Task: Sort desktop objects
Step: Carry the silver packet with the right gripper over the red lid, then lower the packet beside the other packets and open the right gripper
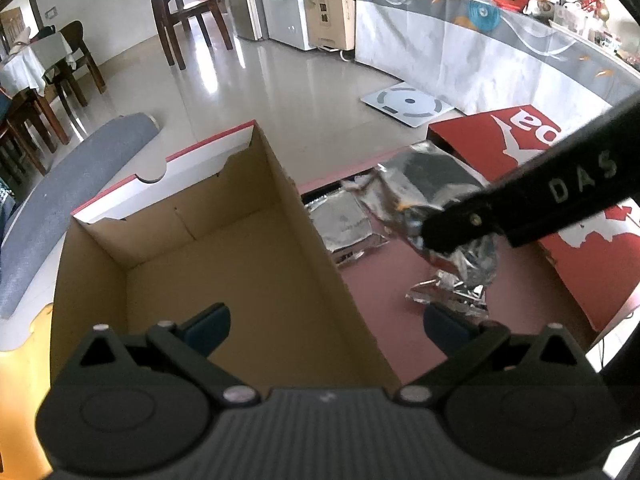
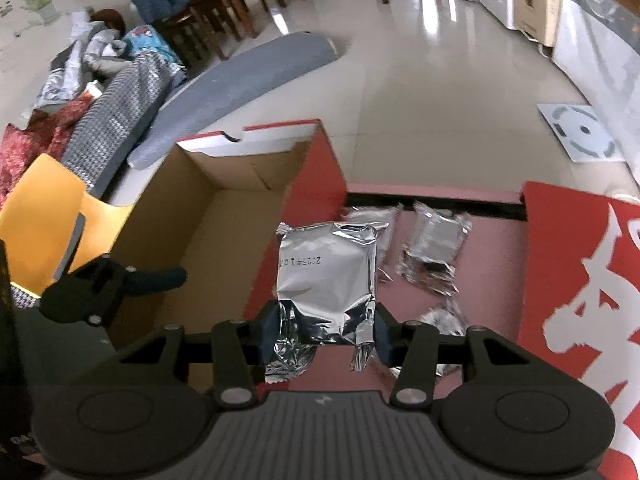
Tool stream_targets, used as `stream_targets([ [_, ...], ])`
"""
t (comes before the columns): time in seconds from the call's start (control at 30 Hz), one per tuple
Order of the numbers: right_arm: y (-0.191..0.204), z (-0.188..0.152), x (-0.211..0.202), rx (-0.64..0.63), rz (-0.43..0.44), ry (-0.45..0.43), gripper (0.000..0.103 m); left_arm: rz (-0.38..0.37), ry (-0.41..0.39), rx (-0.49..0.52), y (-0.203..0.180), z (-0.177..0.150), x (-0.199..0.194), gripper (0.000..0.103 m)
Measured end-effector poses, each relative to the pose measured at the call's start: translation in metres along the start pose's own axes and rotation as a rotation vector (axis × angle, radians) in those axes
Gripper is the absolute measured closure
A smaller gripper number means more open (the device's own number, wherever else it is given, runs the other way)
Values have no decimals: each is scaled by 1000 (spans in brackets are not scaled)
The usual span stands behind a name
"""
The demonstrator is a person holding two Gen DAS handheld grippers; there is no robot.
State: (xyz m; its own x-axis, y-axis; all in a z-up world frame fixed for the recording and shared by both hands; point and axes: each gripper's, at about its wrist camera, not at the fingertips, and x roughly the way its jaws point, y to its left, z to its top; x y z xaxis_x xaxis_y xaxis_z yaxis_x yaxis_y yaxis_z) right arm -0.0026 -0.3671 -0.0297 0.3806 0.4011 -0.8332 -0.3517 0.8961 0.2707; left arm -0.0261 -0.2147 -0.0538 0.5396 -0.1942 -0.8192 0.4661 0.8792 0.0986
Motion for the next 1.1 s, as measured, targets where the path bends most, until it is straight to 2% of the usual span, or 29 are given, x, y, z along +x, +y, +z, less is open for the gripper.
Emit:
stream_targets([
  [0.4,-9,-27,31,-14,-42,113,55,16,30,20,-4,-4,4,0],
  [0.7,-15,-34,43,12,-45,146,55,0,57,27,-4,-10,8,0],
  [1.1,-16,-44,60,60,2,213,55,-18,96,95,-17,-23,11,0],
])
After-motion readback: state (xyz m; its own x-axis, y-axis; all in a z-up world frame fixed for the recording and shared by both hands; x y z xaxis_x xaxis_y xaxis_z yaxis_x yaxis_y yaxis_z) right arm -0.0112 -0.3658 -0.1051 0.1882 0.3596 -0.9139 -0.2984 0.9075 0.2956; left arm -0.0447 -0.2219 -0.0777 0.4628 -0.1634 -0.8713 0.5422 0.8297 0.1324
